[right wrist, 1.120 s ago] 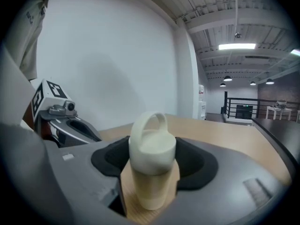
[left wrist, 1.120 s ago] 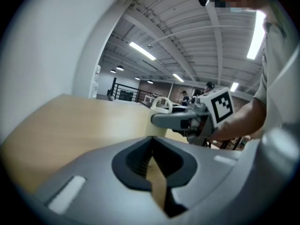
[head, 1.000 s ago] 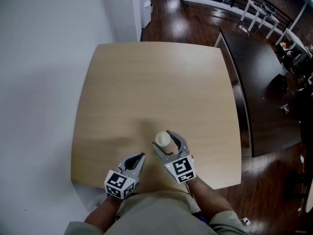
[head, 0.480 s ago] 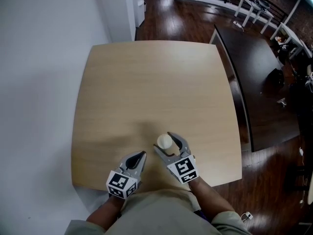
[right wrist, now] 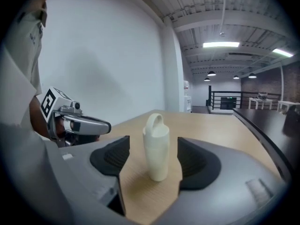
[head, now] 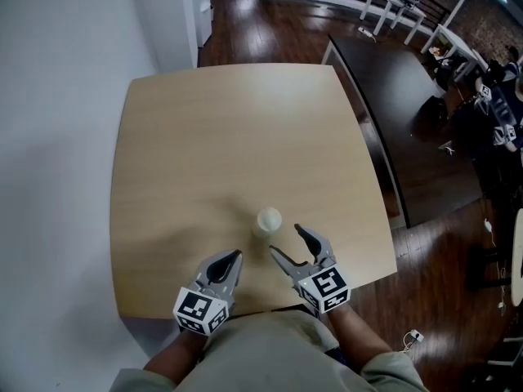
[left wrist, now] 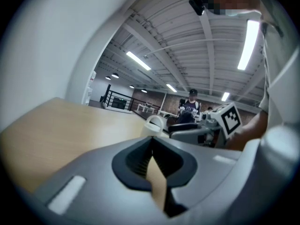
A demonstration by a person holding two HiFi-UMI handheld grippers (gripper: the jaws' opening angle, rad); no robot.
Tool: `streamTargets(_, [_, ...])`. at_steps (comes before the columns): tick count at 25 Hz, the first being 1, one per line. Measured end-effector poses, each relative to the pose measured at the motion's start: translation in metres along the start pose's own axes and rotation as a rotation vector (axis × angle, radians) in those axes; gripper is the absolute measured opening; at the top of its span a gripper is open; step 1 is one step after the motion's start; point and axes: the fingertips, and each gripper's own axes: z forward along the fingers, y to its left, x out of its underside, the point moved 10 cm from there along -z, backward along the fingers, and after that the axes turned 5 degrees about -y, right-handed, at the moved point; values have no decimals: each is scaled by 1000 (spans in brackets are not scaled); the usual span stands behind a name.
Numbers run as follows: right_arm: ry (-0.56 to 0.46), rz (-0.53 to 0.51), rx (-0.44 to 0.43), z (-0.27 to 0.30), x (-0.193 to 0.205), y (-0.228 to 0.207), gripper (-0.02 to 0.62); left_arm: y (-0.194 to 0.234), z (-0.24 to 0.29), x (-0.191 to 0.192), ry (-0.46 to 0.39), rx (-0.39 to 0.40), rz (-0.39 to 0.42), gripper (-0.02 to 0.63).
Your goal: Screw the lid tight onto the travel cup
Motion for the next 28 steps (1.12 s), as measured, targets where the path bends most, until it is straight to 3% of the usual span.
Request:
streamTargets(7, [-50, 160, 191, -77, -9, 42, 305, -27, -16, -6, -9, 132, -16, 2])
streamTargets(8, [-58, 169, 197, -83, -9, 49, 275, -31, -17, -7, -12, 145, -12, 2])
streamTargets(13, [-74, 171, 169, -105, -5, 71, 102, -53, -27, -10, -37, 140, -5, 2])
streamTargets(17, [-116, 149, 132, -128, -5, 70, 6, -81, -20, -8, -39, 121, 6, 2])
streamTargets(22, [-164, 131, 126, -179, -3, 66, 2, -133, -7, -9, -59, 111, 45, 2])
streamTargets(28, [-257, 149, 88, -246, 9, 41, 2, -227, 6, 1, -54, 108, 70, 2])
